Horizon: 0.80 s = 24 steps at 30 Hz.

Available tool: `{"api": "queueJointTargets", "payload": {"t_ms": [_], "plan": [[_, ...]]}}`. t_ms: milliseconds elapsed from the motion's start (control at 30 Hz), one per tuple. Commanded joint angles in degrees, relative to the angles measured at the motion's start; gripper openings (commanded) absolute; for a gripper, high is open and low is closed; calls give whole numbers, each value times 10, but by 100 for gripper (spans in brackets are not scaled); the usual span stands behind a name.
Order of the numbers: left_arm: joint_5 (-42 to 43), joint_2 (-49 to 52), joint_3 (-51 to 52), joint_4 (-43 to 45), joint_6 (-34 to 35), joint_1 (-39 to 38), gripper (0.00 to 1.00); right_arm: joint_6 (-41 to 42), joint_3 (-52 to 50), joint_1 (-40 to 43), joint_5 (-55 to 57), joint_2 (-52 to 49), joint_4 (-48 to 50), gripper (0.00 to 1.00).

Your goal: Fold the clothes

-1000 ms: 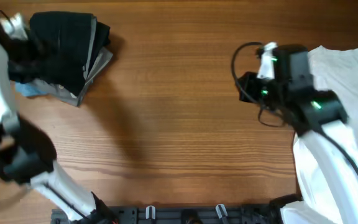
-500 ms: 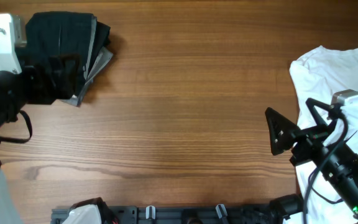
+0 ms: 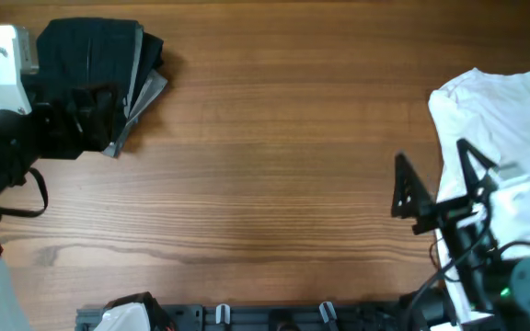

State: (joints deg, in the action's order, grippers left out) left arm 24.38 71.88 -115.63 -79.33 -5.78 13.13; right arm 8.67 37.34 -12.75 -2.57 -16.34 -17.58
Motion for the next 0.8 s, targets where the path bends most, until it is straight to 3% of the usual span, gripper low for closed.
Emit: {"api": "queueJointTargets", "payload": {"t_ms": [0, 133, 200, 767], "plan": [[6, 0, 1, 2, -11, -3, 100, -18, -150, 8, -9, 116, 33, 100], [6, 0, 1, 2, -11, -3, 100, 49, -302, 8, -7, 157, 88, 100], [6, 0, 1, 2, -11, -3, 100, 89, -363, 8, -7, 161, 163, 100], [3, 0, 1, -3, -11, -3, 100, 110, -370, 8, -7, 161, 177, 100]]}}
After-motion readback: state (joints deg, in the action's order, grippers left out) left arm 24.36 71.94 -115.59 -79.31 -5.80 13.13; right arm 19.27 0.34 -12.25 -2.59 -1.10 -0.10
